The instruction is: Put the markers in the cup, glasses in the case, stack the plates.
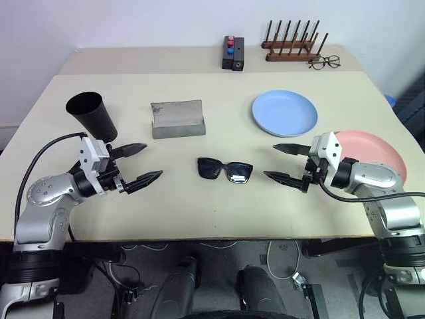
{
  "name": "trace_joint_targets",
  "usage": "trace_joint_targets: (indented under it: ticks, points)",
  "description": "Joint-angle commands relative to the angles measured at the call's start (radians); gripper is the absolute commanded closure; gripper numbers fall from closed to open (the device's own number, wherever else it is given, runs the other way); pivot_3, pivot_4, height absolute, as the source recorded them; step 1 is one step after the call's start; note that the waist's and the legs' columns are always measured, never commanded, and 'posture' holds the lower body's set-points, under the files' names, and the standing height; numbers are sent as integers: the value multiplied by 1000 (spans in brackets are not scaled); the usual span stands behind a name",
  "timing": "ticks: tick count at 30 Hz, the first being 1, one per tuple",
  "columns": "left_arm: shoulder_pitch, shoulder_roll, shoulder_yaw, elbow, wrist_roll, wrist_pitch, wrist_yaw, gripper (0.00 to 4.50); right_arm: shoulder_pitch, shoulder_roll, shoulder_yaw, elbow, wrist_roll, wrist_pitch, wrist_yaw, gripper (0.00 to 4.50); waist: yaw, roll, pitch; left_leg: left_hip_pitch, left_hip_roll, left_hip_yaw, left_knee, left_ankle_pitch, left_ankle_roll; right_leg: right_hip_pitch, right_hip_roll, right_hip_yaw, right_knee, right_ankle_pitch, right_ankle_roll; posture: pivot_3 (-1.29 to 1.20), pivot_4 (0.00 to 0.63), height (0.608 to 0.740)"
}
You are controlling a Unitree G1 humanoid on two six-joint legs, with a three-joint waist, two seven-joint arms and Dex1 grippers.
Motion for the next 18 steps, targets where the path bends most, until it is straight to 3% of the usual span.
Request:
trace_joint_targets:
  ticks: [1, 10, 14, 18]
  points:
    - [-4, -3, 11, -8, -6, -14, 0, 0, -4, -15, -35, -39, 16, -7, 1, 652, -1, 0, 0, 0, 0, 0, 0, 0, 0, 0, 0, 0, 0, 0, 0, 0, 150, 740]
    - [-4, 56, 69, 59, -5, 1, -7, 0, -40, 28, -28, -84, 93, 36, -1, 652, -1, 0, 0, 0, 0, 0, 0, 0, 0, 0, 0, 0, 0, 0, 0, 0, 150, 740]
    - [6, 94, 144, 80, -33, 84, 63, 0, -100, 124, 27, -143, 149, 84, -30, 652, -5, 0, 0, 0, 0, 0, 0, 0, 0, -1, 0, 0, 0, 0, 0, 0, 150, 740]
    - [27, 141, 214, 112, 24, 118, 174, 0, -159, 266, 115, -144, 118, 88, -98, 652, -5, 0, 0, 0, 0, -1, -1, 0, -1, -2, 0, 0, 0, 0, 0, 0, 150, 740]
